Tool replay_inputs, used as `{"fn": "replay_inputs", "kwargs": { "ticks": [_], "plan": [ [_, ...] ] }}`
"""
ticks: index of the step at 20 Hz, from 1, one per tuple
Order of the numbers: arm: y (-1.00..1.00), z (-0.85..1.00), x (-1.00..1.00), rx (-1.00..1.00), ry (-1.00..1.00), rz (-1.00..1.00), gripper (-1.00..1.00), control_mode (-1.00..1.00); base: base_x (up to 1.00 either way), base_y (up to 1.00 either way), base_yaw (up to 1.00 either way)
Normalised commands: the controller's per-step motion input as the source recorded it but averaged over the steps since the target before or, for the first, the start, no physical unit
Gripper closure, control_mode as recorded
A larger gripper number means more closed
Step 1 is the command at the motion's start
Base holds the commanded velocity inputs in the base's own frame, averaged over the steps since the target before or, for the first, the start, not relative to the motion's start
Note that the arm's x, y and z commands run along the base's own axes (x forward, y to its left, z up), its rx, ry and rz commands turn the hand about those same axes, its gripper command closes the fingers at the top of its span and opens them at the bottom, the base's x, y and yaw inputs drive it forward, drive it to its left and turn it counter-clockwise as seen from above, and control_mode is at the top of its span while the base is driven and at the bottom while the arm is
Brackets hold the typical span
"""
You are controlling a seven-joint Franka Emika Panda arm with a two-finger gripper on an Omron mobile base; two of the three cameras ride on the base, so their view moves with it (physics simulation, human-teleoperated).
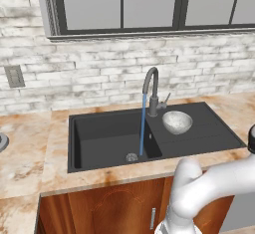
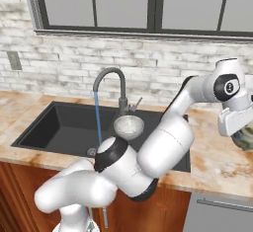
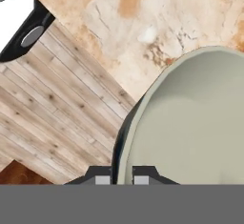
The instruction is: Rinse each bowl for a few seconds and place them down in the sink or on the counter.
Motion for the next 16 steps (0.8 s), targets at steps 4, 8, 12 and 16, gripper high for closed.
{"fn": "replay_inputs", "kwargs": {
  "ticks": [4,8,12,16],
  "plan": [
    [0.31,0.33,-0.03,0.0,0.05,0.13,1.0,-1.0,0.0,0.0,0.0],
    [0.32,0.2,-0.05,0.01,0.05,0.12,1.0,-1.0,0.0,0.0,0.0],
    [0.34,0.06,-0.09,0.07,0.01,0.08,1.0,-1.0,0.0,0.0,0.0],
    [0.34,0.02,-0.06,0.1,0.0,0.07,1.0,-1.0,0.0,0.0,0.0]
  ]
}}
